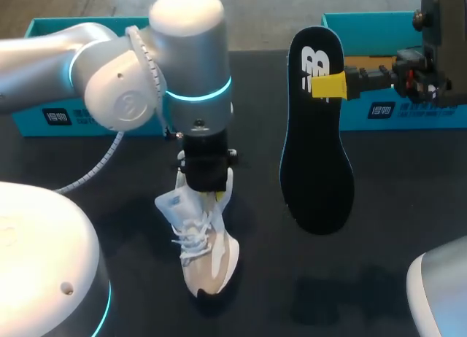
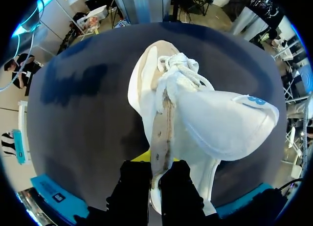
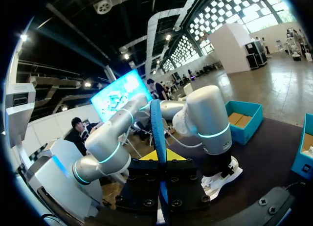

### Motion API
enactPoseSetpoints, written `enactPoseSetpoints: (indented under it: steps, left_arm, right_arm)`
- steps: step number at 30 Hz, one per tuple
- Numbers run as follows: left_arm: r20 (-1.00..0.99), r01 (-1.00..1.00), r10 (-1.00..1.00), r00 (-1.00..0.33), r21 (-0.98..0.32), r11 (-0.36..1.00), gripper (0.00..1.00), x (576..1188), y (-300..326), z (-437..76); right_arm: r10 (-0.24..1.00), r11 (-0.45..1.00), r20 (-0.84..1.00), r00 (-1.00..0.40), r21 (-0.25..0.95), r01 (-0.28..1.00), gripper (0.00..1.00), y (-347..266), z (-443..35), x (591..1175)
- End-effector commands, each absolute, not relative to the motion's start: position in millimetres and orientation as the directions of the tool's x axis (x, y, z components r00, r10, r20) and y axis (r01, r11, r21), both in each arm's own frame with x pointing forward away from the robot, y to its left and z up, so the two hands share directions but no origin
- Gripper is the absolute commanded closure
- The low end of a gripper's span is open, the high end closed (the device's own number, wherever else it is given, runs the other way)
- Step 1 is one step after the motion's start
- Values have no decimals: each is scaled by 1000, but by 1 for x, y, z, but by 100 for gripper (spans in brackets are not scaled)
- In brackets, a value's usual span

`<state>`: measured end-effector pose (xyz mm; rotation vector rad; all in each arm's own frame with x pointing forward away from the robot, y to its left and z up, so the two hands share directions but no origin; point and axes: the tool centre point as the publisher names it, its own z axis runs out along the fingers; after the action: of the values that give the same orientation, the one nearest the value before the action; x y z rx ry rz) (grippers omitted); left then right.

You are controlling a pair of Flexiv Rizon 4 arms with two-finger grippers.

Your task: Take the shoe out of the shoebox, open the shoe tongue, remove and reinsert the insole, then place the shoe into the shoebox

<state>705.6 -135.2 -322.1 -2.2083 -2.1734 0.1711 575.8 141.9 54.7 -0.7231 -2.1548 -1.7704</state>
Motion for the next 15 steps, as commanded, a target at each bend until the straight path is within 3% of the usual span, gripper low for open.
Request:
enactPoseSetpoints:
  steps: [1,15]
  left_arm:
    - [-31,991,999,24,-130,-28,100,702,-145,-326]
    - [15,985,999,48,-168,-45,100,680,-160,-338]
  right_arm:
    - [209,139,497,-842,837,529,100,145,57,579]
    - [209,139,497,-842,837,529,100,145,57,579]
